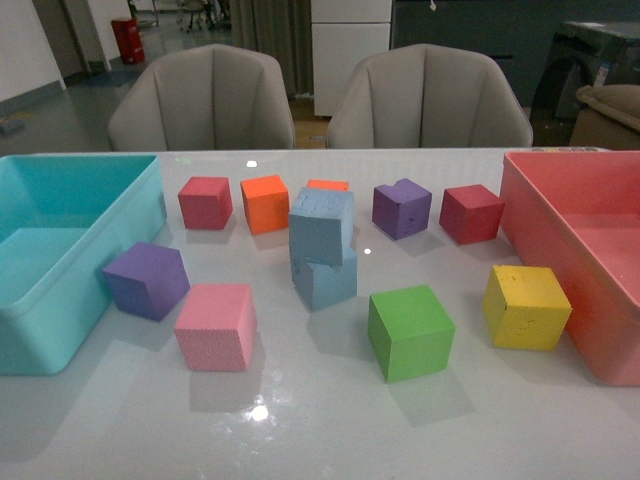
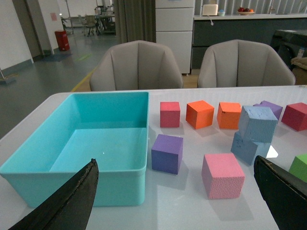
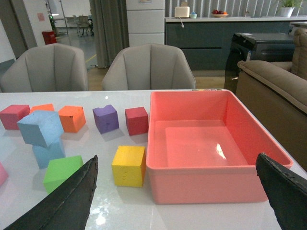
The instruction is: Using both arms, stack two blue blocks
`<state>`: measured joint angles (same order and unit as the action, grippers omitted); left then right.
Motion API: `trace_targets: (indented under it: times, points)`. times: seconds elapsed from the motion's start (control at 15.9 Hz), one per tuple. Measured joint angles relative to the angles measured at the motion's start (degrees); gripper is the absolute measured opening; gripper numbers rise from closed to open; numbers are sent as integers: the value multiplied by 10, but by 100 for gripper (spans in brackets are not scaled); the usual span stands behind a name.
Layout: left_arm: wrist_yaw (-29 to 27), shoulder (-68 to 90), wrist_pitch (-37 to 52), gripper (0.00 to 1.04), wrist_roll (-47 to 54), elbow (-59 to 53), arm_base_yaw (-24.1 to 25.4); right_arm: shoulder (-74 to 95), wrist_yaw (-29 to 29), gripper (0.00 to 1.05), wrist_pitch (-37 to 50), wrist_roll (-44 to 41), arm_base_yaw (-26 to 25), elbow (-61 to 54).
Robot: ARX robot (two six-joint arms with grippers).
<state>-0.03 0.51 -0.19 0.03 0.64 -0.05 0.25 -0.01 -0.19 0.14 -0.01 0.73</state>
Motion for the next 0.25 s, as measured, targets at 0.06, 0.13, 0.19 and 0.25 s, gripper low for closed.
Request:
trace_targets:
  times: [0.06, 0.13, 0.19, 0.25]
  points:
    - [0, 0, 0, 98, 0, 0, 0, 0, 0, 98, 0, 0, 0, 0]
    - [0, 0, 0, 98, 0, 0, 0, 0, 0, 98, 0, 0, 0, 0]
    - [0, 0, 0, 98, 0, 0, 0, 0, 0, 98, 0, 0, 0, 0]
    - [0, 0, 0, 98, 0, 0, 0, 0, 0, 98, 0, 0, 0, 0]
